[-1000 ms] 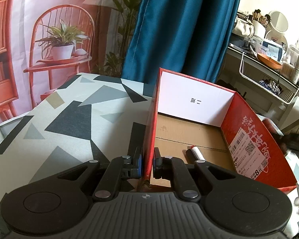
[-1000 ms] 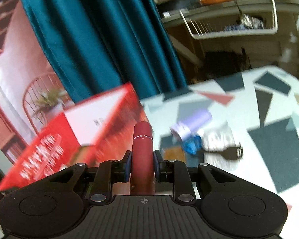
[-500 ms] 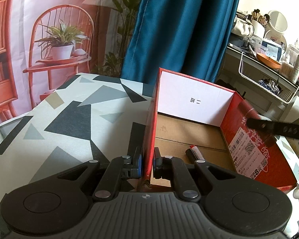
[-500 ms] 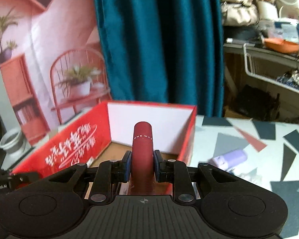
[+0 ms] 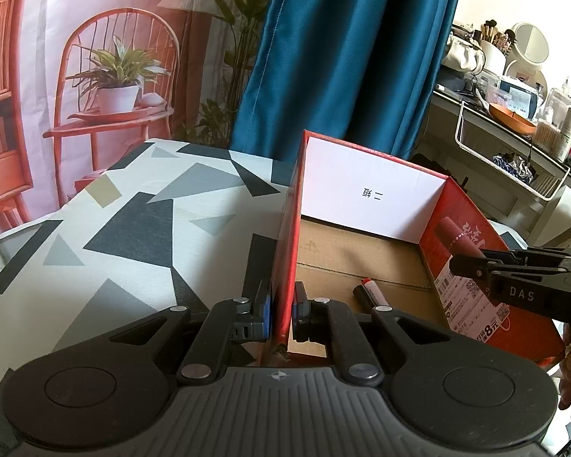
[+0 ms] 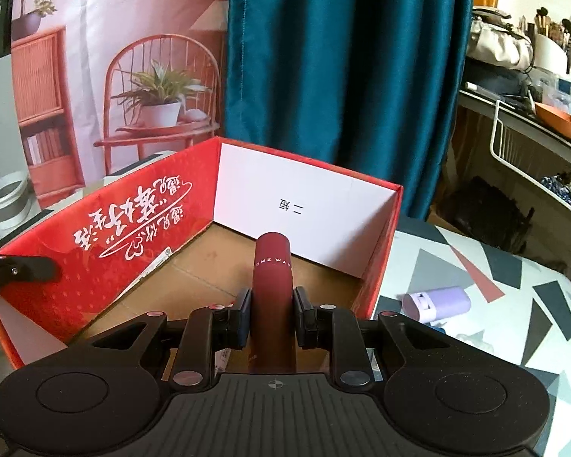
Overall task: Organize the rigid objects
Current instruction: 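Carry the lipstick into the red box and open the right gripper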
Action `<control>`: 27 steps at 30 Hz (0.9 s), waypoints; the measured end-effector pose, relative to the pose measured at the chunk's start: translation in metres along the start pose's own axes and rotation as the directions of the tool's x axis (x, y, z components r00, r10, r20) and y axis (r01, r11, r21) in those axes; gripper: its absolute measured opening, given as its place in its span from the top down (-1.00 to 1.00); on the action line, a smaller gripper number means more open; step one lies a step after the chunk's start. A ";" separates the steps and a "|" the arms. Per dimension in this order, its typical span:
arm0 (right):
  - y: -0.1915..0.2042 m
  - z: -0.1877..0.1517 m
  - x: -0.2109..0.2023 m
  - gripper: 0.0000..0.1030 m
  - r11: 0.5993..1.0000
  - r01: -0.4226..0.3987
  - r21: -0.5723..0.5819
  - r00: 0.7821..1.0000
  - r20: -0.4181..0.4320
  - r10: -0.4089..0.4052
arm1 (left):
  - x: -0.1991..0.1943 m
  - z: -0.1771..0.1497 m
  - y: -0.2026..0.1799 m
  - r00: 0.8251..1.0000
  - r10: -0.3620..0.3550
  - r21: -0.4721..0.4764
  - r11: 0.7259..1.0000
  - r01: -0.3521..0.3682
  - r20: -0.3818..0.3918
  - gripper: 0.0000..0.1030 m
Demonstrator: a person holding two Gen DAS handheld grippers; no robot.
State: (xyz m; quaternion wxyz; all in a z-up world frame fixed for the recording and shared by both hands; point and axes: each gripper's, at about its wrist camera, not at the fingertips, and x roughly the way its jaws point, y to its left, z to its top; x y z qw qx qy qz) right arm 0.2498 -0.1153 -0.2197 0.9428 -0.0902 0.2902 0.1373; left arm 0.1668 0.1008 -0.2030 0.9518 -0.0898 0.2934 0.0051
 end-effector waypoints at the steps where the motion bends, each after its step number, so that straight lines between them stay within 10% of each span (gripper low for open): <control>1: 0.000 0.000 0.000 0.60 1.000 0.001 -0.002 1.000 0.000 -0.001 | 0.000 0.000 0.000 1.000 -0.001 -0.001 1.000 0.001 0.000 0.78; 27: -0.005 0.000 -0.002 0.66 1.000 -0.007 0.026 1.000 -0.004 0.007 | 0.000 0.000 0.002 1.000 -0.005 -0.005 1.000 0.005 -0.002 0.78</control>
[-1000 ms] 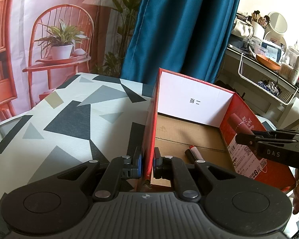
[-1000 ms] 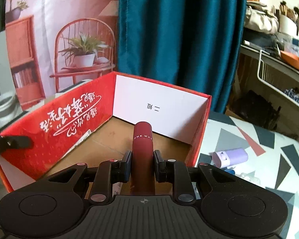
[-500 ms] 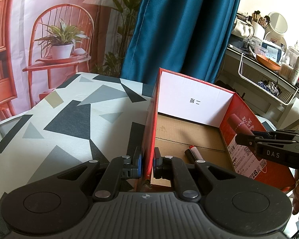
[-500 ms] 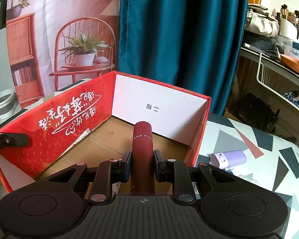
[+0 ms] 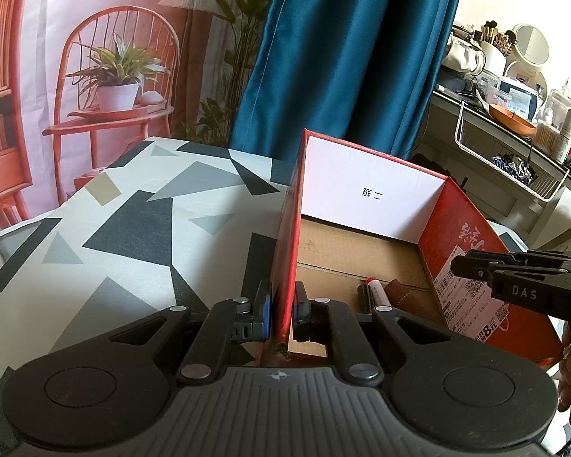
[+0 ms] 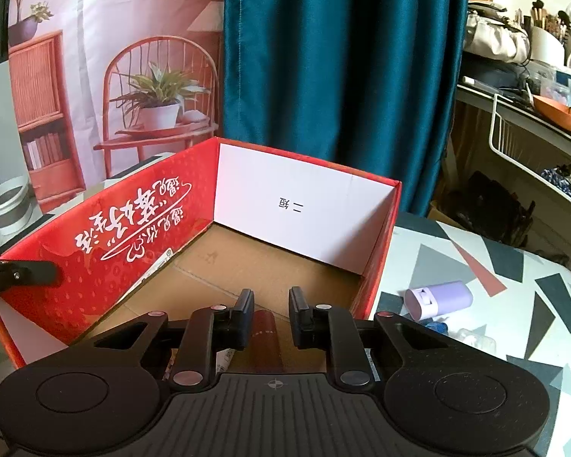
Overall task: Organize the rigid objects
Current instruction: 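Carry the lipstick into the red box and open the right gripper, then return the right tool and grasp the metal key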
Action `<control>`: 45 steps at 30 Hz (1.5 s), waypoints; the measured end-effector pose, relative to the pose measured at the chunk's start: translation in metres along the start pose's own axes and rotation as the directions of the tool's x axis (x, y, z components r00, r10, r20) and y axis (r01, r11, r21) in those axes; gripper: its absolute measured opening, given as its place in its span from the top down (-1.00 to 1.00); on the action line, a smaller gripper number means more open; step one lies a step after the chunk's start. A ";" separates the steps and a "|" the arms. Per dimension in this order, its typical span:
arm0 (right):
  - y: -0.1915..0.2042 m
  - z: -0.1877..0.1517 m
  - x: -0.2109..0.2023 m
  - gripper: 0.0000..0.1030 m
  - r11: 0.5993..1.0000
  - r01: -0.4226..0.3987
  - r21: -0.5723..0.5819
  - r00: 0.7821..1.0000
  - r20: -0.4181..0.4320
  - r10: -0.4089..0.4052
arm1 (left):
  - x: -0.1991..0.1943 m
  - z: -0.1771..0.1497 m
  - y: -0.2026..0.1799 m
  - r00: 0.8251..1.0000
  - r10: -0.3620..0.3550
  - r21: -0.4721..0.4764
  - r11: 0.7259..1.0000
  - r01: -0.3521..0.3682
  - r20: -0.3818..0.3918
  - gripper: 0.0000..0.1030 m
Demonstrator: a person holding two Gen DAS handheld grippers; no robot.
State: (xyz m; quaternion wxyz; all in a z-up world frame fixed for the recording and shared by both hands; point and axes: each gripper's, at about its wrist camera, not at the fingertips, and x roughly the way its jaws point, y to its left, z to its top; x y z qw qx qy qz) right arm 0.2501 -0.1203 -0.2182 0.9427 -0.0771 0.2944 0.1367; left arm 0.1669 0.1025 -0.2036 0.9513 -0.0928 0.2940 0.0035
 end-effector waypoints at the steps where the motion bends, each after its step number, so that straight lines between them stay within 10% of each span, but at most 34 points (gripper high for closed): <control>1: 0.000 0.000 -0.001 0.65 1.000 -0.001 0.002 1.000 0.005 0.001 | 0.000 0.000 0.000 1.000 0.000 -0.001 1.000 0.000 0.000 0.78; 9: -0.017 0.007 -0.031 -0.04 0.997 -0.011 0.083 0.984 0.180 -0.004 | 0.000 0.000 0.000 1.000 0.001 -0.001 1.000 -0.001 -0.002 0.78; 13: -0.039 0.004 -0.052 -0.99 0.983 0.060 0.172 0.951 0.291 -0.109 | 0.000 0.000 0.000 1.000 0.000 -0.003 1.000 0.000 -0.002 0.78; 19: -0.087 -0.015 -0.066 -0.99 0.939 0.121 0.321 0.919 0.322 -0.228 | 0.001 0.000 0.000 1.000 0.001 -0.003 1.000 -0.001 -0.004 0.78; 45: -0.149 -0.083 0.048 -0.97 0.768 0.382 0.513 0.901 -0.022 -0.433 | 0.000 0.002 0.001 1.000 0.003 -0.013 1.000 -0.003 -0.019 0.77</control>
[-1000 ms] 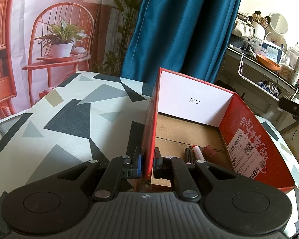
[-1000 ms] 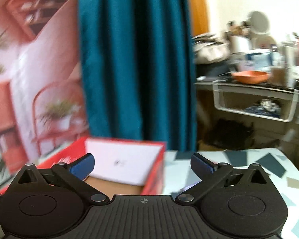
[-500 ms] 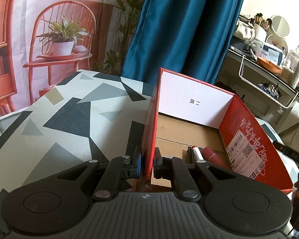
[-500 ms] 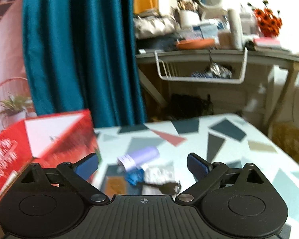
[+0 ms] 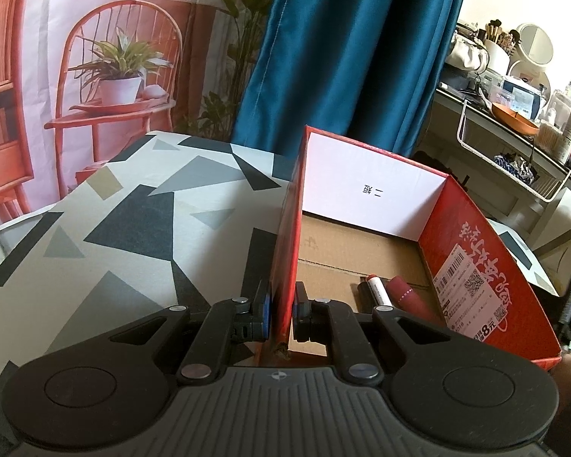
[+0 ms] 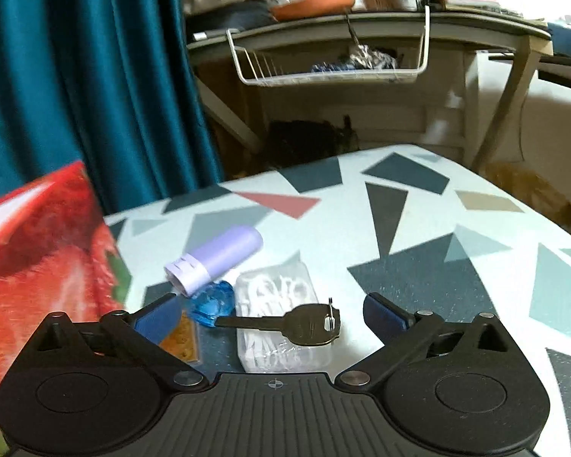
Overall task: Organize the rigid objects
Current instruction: 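Return the right tool and grasp the metal key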
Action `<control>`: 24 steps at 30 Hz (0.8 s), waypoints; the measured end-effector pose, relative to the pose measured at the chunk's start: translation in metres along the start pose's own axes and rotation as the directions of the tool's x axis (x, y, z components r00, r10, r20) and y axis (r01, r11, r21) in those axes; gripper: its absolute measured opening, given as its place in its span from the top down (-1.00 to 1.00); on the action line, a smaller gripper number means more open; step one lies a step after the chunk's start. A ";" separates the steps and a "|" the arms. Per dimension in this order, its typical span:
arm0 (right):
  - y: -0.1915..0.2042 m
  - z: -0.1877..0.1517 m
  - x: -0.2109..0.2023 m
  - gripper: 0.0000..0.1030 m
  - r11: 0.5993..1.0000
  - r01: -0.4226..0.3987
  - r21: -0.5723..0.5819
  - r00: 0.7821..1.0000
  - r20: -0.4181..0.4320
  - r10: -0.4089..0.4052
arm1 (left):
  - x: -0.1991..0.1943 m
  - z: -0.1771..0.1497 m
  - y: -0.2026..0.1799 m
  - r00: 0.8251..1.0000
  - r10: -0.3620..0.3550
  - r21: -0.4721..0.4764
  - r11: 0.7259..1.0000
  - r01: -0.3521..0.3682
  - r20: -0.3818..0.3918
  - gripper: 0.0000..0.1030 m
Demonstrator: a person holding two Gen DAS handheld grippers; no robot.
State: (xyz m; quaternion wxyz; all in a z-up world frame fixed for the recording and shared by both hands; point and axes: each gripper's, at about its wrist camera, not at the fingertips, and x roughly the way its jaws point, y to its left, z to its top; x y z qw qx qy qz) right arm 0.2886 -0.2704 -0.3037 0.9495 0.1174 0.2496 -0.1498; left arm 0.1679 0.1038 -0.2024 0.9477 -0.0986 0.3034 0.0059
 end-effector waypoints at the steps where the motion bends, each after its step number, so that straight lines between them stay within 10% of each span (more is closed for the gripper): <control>1: 0.002 -0.001 0.004 -0.96 1.000 0.009 -0.015 1.000 -0.003 -0.009 | 0.000 0.000 0.000 1.000 0.000 0.000 1.000 0.000 -0.001 0.77; 24: 0.008 -0.009 0.009 -0.39 0.997 0.023 -0.069 0.999 -0.023 -0.025 | -0.001 0.000 0.000 1.000 -0.001 -0.002 1.000 0.001 0.003 0.77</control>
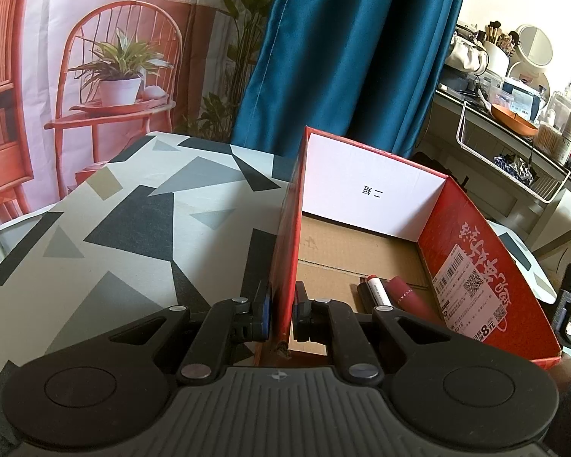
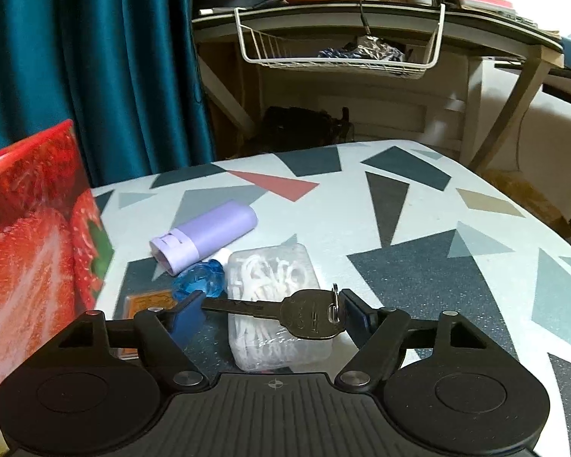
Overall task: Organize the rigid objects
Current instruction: 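Return the right tool and grasp the metal key, then carry the key into the red box and open the right gripper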
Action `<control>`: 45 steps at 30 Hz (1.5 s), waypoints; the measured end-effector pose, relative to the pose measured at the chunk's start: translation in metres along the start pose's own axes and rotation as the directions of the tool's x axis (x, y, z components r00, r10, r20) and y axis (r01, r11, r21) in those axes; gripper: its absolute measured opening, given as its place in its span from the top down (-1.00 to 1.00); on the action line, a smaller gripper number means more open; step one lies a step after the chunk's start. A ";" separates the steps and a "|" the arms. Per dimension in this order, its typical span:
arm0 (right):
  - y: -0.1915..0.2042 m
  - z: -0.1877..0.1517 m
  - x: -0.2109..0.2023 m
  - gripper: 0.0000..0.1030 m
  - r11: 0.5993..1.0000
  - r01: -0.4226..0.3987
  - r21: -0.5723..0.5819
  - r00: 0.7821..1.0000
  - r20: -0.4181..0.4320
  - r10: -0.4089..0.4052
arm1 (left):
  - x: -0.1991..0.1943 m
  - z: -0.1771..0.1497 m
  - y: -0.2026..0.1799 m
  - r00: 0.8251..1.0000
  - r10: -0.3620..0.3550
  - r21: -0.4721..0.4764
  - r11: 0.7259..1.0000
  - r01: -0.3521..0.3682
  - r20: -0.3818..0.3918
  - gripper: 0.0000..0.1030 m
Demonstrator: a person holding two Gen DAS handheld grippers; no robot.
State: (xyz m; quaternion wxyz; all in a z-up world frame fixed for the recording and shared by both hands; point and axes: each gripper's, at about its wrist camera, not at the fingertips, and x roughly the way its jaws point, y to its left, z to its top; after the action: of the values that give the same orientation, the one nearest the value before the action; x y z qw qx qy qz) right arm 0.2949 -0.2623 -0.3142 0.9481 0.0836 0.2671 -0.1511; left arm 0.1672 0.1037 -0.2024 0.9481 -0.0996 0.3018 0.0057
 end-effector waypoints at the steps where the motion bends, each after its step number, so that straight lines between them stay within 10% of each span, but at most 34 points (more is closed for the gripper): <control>1: -0.001 -0.001 -0.003 -0.39 1.000 -0.013 0.000 1.000 0.014 0.013 | 0.000 0.000 0.000 1.000 0.000 0.000 1.000 0.000 0.000 0.77; 21: -0.014 0.004 -0.050 -0.39 0.982 -0.186 -0.025 0.975 0.119 0.187 | 0.000 0.000 0.000 1.000 -0.001 0.004 1.000 0.001 -0.003 0.77; 30: 0.007 0.047 -0.110 -0.39 0.916 -0.395 -0.062 0.903 0.155 0.400 | 0.001 0.001 0.000 1.000 0.000 0.009 1.000 0.000 -0.006 0.77; 37: 0.066 0.064 -0.138 -0.39 0.801 -0.562 -0.205 0.819 -0.005 0.574 | 0.002 0.001 -0.001 1.000 0.000 0.015 1.000 0.000 -0.009 0.78; 45: 0.127 0.039 -0.149 -0.39 0.731 -0.612 -0.303 0.791 -0.216 0.573 | 0.002 0.001 0.000 1.000 -0.005 0.016 1.000 0.005 -0.010 0.77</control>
State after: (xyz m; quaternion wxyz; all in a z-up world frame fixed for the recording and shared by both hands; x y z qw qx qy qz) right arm 0.2351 -0.1158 -0.1921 0.9294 -0.0013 0.3000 0.2150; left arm 0.1692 0.1037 -0.2026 0.9474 -0.0929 0.3062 0.0006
